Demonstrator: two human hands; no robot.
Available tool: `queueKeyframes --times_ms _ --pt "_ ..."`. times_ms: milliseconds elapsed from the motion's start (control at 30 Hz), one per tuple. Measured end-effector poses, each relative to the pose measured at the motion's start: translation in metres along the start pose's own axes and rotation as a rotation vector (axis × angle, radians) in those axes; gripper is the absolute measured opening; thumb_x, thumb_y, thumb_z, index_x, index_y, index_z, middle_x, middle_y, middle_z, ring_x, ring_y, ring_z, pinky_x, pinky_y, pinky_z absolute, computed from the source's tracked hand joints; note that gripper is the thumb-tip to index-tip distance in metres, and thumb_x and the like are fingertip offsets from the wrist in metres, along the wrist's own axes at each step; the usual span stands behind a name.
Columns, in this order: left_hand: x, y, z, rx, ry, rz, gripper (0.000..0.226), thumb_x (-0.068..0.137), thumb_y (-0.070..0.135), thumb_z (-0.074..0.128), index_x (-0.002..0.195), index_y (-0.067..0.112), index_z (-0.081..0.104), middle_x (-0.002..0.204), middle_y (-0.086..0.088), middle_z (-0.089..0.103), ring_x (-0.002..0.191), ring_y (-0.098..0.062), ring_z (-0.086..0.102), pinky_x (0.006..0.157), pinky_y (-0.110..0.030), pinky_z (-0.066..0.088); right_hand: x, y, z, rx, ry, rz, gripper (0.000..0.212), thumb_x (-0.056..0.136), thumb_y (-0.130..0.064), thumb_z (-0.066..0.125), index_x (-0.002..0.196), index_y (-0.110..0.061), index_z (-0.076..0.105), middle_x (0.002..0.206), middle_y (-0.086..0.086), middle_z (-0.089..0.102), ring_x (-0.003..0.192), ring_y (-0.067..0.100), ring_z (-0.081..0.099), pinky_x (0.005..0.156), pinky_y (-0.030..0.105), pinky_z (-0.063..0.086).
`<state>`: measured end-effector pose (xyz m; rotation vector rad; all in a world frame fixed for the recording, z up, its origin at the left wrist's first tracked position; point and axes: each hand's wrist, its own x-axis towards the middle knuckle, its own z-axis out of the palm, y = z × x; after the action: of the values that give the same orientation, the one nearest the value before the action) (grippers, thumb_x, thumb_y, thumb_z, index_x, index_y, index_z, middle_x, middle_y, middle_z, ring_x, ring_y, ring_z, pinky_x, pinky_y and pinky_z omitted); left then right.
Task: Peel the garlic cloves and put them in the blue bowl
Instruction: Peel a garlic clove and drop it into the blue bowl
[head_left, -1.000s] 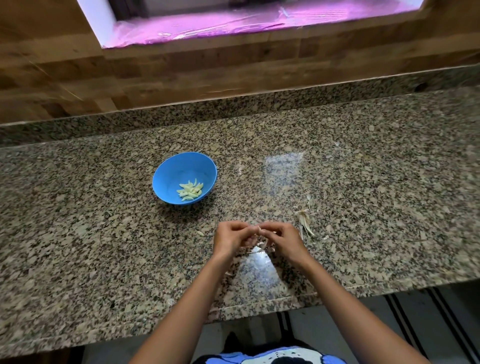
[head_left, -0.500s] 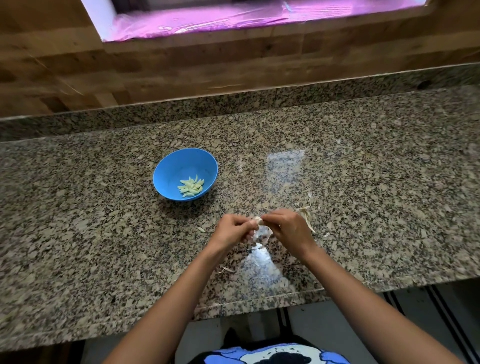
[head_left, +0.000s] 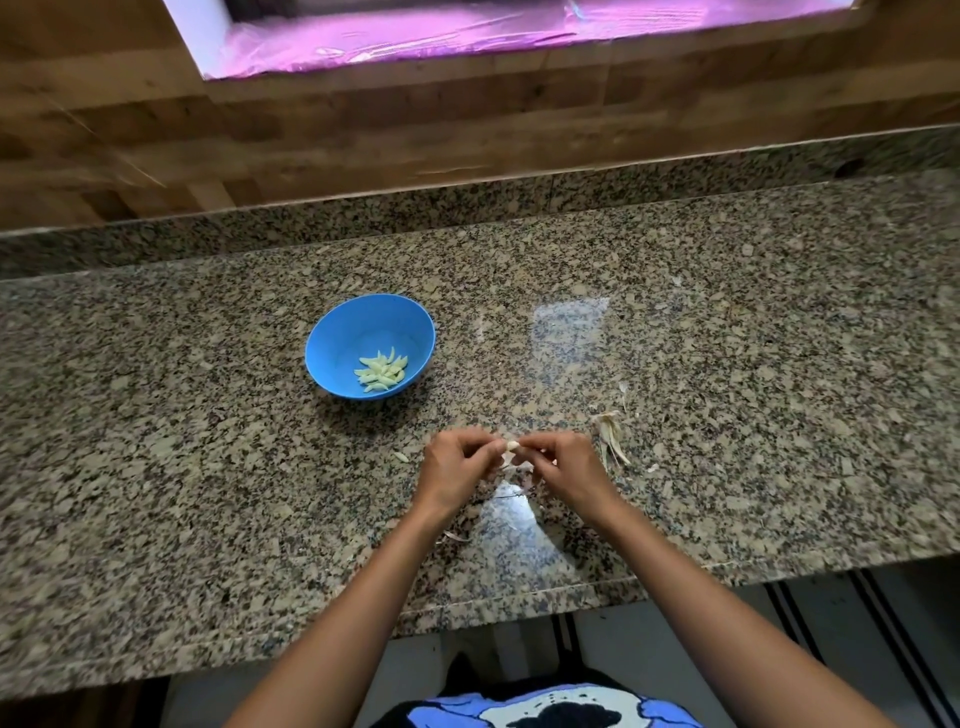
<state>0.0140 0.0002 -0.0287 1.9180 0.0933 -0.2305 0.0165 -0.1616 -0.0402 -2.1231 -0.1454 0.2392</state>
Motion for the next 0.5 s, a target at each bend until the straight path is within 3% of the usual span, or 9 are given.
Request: queueKeyframes --times_ms 133,267,400,500 --pt "-0.002 0.002 -0.002 0.102 -0.047 0.017 0.007 0.088 0.015 0.063 0.086 0.019 0.069 0.071 -0.001 0.067 0.064 -0.014 0.059 0.064 -0.028 0.052 0.0 0.001 -0.004 -0.253 -0.079 -0.184 0.021 0.093 -0.014 0.051 0.107 -0.01 0.066 0.086 0.007 0.068 0.059 0.008 0.055 0.057 0.016 0.045" --pt "-0.001 -0.002 -0.006 0.165 -0.146 -0.009 0.01 0.089 0.019 0.062 0.083 0.019 0.07 0.07 -0.009 0.067 0.06 -0.016 0.052 0.061 -0.03 0.045 -0.001 0.003 -0.01 -0.335 -0.195 -0.224 0.026 0.095 -0.018 0.046 0.096 -0.001 0.065 0.078 0.008 0.063 0.059 0.01 0.052 0.055 0.014 0.042" --pt "0.001 0.003 -0.011 0.036 -0.183 -0.029 0.01 0.088 0.014 0.063 0.084 0.019 0.071 0.07 -0.006 0.066 0.064 -0.012 0.055 0.062 -0.026 0.047 -0.002 -0.004 -0.014 -0.128 -0.208 -0.132 0.027 0.093 -0.016 0.049 0.08 0.004 0.062 0.062 0.002 0.052 0.049 0.01 0.041 0.046 0.014 0.034" --pt "0.004 0.005 -0.013 -0.079 -0.203 -0.025 0.009 0.086 0.008 0.065 0.091 0.008 0.072 0.072 -0.007 0.066 0.063 -0.011 0.056 0.06 -0.022 0.048 -0.005 -0.01 -0.014 0.136 -0.199 0.005 0.026 0.092 -0.013 0.052 0.073 0.002 0.062 0.055 0.001 0.052 0.047 0.013 0.042 0.044 0.017 0.033"
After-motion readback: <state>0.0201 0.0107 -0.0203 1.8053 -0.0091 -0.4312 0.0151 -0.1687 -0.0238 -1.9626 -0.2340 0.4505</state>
